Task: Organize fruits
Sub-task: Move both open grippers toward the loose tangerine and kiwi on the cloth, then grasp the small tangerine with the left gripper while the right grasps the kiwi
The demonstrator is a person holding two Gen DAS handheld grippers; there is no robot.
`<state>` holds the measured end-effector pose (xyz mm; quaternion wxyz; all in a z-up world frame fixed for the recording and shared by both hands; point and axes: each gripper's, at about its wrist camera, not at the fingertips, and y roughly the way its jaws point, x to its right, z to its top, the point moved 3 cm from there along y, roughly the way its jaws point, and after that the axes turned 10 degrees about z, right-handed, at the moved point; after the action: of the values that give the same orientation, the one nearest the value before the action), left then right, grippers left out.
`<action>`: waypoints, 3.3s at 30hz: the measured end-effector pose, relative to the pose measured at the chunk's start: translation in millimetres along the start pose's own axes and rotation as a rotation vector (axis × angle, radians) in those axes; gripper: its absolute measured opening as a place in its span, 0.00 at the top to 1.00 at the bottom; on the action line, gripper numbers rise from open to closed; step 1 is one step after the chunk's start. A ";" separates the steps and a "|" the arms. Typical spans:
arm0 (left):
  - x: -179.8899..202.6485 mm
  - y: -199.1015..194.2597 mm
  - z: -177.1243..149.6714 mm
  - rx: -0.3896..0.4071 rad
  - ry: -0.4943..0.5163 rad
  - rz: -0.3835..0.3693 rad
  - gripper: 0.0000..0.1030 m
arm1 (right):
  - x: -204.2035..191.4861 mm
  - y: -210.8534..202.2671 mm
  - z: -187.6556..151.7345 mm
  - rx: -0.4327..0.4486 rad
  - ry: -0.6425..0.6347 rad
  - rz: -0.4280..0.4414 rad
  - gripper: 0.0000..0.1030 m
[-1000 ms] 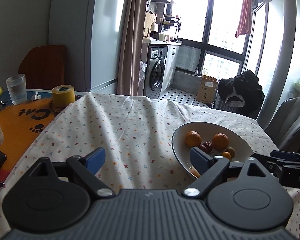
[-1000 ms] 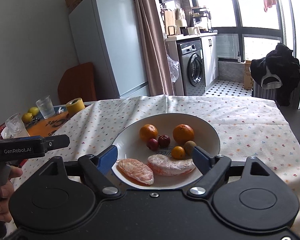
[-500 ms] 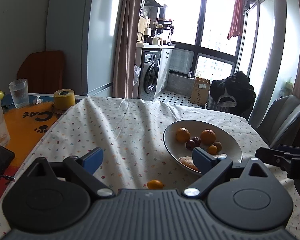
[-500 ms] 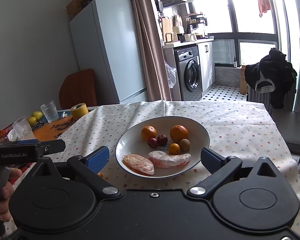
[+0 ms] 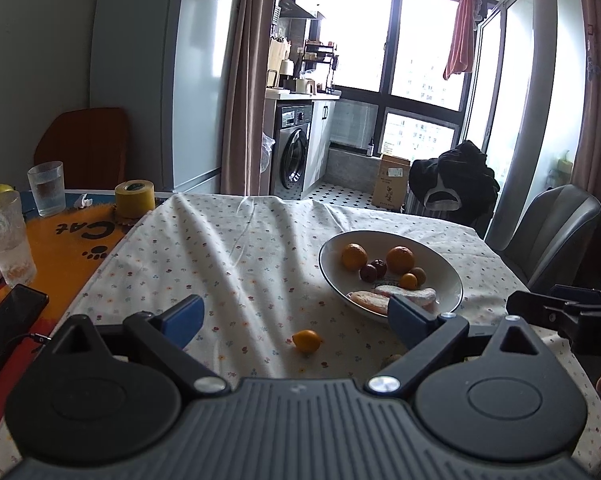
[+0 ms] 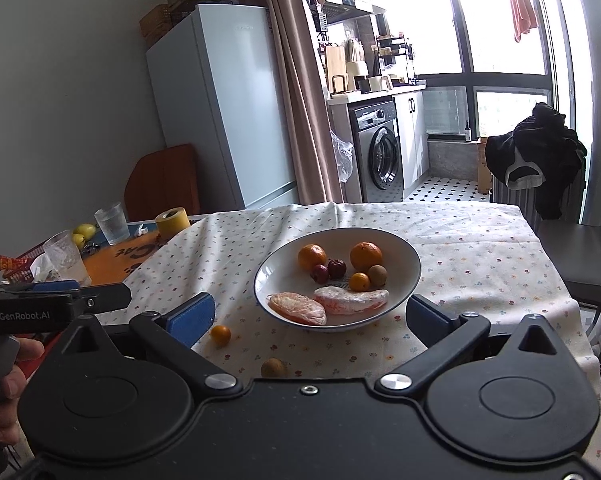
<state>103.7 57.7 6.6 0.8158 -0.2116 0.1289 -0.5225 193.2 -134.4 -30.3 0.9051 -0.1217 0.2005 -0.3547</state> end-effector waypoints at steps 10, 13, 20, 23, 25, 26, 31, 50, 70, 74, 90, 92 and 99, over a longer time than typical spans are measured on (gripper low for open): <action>-7.7 -19.1 -12.0 -0.007 0.012 -0.018 0.06 | -12.1 -17.0 -13.0 -0.012 0.000 0.001 0.00; -10.6 -21.8 -17.3 -0.018 0.011 -0.021 0.06 | -13.4 -19.8 -17.5 -0.026 0.010 -0.005 0.00; -14.4 -20.7 -26.7 -0.043 0.009 -0.025 0.06 | -14.5 -21.5 -27.2 -0.052 0.016 -0.004 0.00; -15.3 -15.8 -29.1 -0.061 0.000 -0.038 0.06 | -13.1 -19.0 -30.7 -0.062 0.022 -0.002 0.00; -15.3 -12.3 -31.3 -0.067 -0.004 -0.044 0.06 | -12.2 -15.7 -32.9 -0.070 0.025 0.004 0.00; -15.3 -10.4 -32.5 -0.071 -0.004 -0.046 0.06 | -12.3 -13.9 -34.2 -0.073 0.022 0.006 0.00; -15.3 4.3 -40.6 -0.103 -0.002 -0.047 0.06 | -10.4 -0.5 -39.6 -0.104 0.007 0.018 0.00; -13.0 53.6 -49.5 -0.147 0.005 -0.064 0.13 | -3.0 51.8 -49.2 -0.209 0.008 0.083 0.34; -4.7 98.1 -53.8 -0.207 -0.008 -0.069 0.45 | 2.3 108.8 -55.7 -0.303 0.018 0.135 0.68; -2.0 103.5 -50.1 -0.197 -0.005 -0.064 0.50 | 4.1 113.0 -51.4 -0.296 0.026 0.147 0.77; 24.3 134.7 -42.1 -0.208 0.012 -0.073 0.58 | 16.4 98.4 -31.3 -0.244 0.044 0.136 0.77; 26.4 138.2 -41.3 -0.212 0.009 -0.072 0.61 | 15.7 95.9 -28.9 -0.239 0.039 0.135 0.77; 31.9 143.9 -39.6 -0.230 0.012 -0.063 0.76 | 19.9 88.9 -14.0 -0.193 0.031 0.124 0.77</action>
<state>214.9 72.9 -96.8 0.7687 -0.3043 0.1863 -0.5309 252.9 -85.3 -80.5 0.9060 -0.1903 0.2551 -0.2789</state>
